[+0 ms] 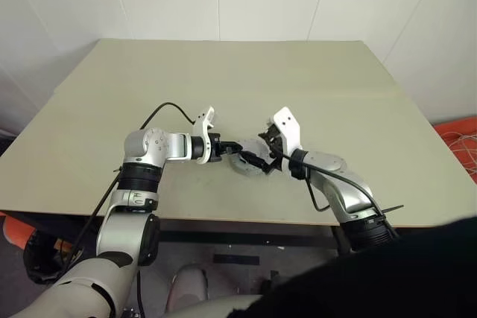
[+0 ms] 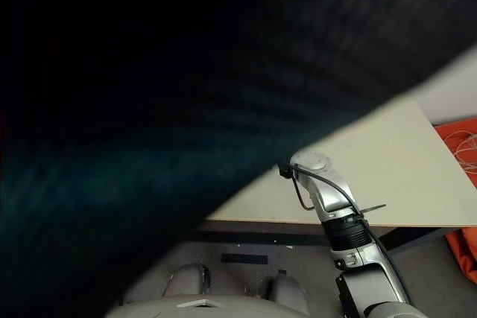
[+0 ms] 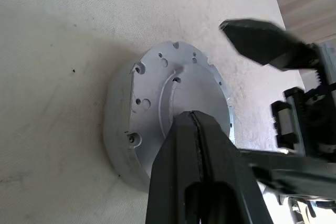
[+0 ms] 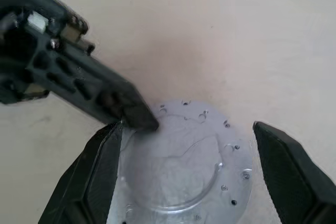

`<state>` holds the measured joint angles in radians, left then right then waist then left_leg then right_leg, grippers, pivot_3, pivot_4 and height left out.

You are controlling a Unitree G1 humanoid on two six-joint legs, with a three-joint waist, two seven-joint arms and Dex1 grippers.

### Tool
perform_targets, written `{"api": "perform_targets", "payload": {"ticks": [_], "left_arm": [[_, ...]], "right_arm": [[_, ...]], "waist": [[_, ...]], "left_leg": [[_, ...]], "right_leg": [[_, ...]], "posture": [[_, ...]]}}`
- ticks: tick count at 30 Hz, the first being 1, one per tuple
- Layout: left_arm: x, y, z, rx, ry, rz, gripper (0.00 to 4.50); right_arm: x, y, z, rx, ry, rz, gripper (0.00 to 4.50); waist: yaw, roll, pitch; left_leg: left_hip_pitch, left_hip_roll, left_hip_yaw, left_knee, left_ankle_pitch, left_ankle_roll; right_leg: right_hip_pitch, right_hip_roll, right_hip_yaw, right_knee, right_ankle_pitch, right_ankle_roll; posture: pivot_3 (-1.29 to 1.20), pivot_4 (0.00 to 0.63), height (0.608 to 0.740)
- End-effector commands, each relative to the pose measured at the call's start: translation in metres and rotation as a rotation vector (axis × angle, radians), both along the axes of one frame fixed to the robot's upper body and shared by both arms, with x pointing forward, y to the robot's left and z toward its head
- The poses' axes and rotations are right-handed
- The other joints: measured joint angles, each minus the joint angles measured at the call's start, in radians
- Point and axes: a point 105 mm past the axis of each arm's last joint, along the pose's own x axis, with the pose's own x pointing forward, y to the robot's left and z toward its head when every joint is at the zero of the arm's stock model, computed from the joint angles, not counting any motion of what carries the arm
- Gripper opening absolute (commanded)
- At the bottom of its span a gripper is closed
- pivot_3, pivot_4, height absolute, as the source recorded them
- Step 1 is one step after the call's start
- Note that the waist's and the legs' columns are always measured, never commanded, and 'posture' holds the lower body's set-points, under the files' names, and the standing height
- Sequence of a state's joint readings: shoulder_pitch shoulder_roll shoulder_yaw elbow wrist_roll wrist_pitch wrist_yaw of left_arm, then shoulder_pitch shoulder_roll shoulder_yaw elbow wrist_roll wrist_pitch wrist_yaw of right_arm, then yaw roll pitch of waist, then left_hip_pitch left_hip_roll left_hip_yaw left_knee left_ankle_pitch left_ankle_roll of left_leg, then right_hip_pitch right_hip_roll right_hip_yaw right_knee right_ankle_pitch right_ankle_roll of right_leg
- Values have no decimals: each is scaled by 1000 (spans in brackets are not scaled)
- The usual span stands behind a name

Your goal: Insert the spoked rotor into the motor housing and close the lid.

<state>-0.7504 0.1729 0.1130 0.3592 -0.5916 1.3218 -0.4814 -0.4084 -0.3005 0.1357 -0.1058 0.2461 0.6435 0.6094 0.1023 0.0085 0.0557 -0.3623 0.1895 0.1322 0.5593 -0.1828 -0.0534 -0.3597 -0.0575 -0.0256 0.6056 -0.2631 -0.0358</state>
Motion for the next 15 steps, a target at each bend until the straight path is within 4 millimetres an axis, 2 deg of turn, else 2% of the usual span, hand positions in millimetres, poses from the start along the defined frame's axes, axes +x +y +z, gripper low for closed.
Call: {"api": "perform_targets", "payload": {"ticks": [1, 5, 7, 11, 15], "left_arm": [[-4, 1, -7, 40, 29, -12, 0], [-4, 0, -6, 37, 28, -16, 0], [-4, 0, -7, 36, 28, -16, 0], [-5, 0, -6, 31, 27, -19, 0], [-6, -3, -4, 12, 15, -32, 0]], "right_arm": [[-5, 8, 39, 71, -84, 47, 4465], [-4, 3, 50, 115, -63, 13, 4465], [0, -9, 51, 161, -12, -40, 4465], [5, -45, 52, 269, 116, -156, 4465], [2, -73, 45, 326, 275, -224, 4465]], "waist": [[0, 0, 0], [1, 0, 0], [2, 0, 0], [5, 0, 0], [8, 0, 0]], "left_leg": [[-1, 0, 0, 0, 0, 0], [-1, 0, 0, 0, 0, 0], [-2, -1, 0, 0, 0, 0], [-2, -1, 0, 1, 0, 0], [-2, -1, 0, 1, 0, 0]], "right_leg": [[-1, 0, 0, 0, 0, 0], [-1, 0, 0, 0, 0, 0], [-1, 0, 0, 0, 0, 0], [-1, 0, 0, 0, 0, 0], [0, 0, 0, 0, 2, 4]], "posture": [[0, 0, 740], [0, 0, 740], [0, 0, 740], [0, 0, 740], [0, 0, 740]]}}
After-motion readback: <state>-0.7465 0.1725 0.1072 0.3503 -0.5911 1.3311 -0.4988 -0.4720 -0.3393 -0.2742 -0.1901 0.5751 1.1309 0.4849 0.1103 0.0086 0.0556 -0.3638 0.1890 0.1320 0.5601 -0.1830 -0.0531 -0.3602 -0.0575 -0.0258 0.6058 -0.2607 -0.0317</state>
